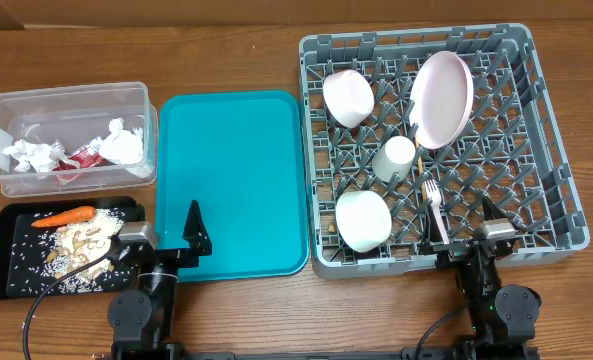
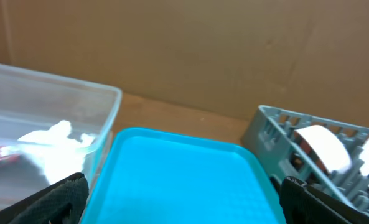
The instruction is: Sort waste into correct bins and load items into the dishwasher
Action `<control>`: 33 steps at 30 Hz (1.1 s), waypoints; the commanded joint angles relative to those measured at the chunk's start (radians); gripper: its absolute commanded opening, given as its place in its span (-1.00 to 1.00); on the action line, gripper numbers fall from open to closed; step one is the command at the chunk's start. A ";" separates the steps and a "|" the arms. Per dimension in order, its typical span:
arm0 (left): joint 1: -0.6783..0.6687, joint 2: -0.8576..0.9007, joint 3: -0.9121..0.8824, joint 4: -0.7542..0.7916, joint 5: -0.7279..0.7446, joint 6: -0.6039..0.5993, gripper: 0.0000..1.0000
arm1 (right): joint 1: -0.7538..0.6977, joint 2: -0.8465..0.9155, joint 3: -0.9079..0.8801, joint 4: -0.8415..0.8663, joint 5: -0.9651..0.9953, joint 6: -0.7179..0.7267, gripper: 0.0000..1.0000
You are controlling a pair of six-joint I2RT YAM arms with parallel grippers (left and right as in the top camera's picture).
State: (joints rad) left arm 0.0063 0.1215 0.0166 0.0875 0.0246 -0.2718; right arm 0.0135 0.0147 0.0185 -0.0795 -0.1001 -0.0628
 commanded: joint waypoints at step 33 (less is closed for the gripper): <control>0.005 -0.117 -0.012 -0.164 0.001 0.315 1.00 | -0.003 -0.012 -0.011 0.005 0.006 0.006 1.00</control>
State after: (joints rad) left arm 0.0193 0.0158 0.0090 -0.0757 0.0250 0.0231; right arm 0.0139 0.0147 0.0185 -0.0795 -0.0998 -0.0628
